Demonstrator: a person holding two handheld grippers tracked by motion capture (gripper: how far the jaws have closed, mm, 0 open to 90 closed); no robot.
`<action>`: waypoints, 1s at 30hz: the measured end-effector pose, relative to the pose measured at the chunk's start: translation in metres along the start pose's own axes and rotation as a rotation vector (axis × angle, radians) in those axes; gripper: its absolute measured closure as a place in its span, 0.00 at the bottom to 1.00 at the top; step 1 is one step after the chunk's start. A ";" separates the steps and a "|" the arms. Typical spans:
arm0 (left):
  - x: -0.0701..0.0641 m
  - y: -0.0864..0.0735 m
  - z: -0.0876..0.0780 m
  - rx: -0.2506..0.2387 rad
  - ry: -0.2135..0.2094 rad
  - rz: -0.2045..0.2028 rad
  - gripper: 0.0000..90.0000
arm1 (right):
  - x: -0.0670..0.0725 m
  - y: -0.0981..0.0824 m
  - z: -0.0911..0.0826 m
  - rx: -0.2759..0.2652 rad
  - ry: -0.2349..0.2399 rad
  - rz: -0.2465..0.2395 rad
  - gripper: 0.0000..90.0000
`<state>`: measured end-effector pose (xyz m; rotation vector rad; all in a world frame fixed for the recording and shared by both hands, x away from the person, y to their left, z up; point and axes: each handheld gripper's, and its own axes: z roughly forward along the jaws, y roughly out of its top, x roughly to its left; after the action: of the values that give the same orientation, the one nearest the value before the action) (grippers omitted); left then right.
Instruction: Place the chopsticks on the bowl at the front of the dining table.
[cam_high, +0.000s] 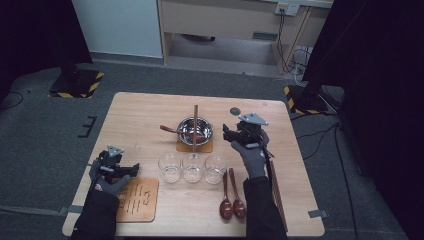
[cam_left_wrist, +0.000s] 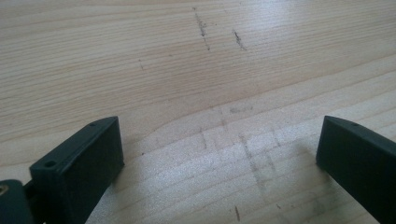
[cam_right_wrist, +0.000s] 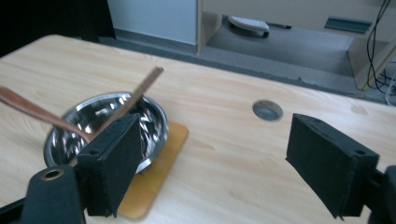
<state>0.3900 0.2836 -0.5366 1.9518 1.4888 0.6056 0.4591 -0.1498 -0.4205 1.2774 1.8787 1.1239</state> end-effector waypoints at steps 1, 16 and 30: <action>0.000 0.000 0.000 -0.001 0.002 -0.002 0.01 | -0.005 -0.008 -0.006 0.006 -0.005 0.003 0.20; -0.001 0.001 -0.004 -0.005 0.030 -0.025 0.13 | -0.033 -0.069 -0.050 0.028 0.003 -0.003 0.17; -0.010 0.007 -0.029 -0.125 -0.011 -0.037 0.30 | -0.048 -0.101 -0.055 0.069 -0.010 0.003 0.15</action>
<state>0.3727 0.2783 -0.5114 1.8262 1.4416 0.6552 0.3874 -0.2299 -0.4834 1.3219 1.9231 1.0607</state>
